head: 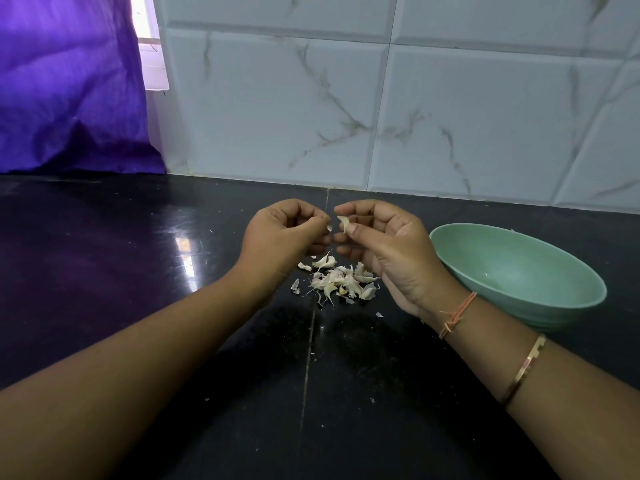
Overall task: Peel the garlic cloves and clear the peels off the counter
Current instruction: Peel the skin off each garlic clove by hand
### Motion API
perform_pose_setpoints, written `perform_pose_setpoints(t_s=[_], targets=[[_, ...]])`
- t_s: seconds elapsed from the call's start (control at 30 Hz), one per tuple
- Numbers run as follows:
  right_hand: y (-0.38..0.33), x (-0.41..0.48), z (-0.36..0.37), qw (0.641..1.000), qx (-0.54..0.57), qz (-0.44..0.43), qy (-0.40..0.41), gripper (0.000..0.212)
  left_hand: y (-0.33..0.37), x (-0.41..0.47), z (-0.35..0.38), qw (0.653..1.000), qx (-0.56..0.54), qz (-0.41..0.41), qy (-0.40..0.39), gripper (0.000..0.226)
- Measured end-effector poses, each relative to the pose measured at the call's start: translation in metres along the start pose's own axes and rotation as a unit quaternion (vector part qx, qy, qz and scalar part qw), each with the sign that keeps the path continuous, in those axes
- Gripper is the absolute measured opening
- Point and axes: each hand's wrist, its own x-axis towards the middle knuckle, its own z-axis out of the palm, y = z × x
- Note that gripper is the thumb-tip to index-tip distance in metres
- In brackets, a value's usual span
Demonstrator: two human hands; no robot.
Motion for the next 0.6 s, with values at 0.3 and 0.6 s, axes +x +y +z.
perform_pose_setpoints(t_s=[0.3,0.6], targets=[[0.0034,0.0034,0.0034,0.996,-0.089,0.005,0.026,0.022,-0.0074,0.0051,-0.0019,0.999,0.051,-0.013,0.012,0.011],[0.0043,0.0045,-0.0009,0.994,-0.104,-0.027,0.037,0.021,0.0006,0.0003,0.0007,0.999,0.021,-0.011,-0.022,0.011]])
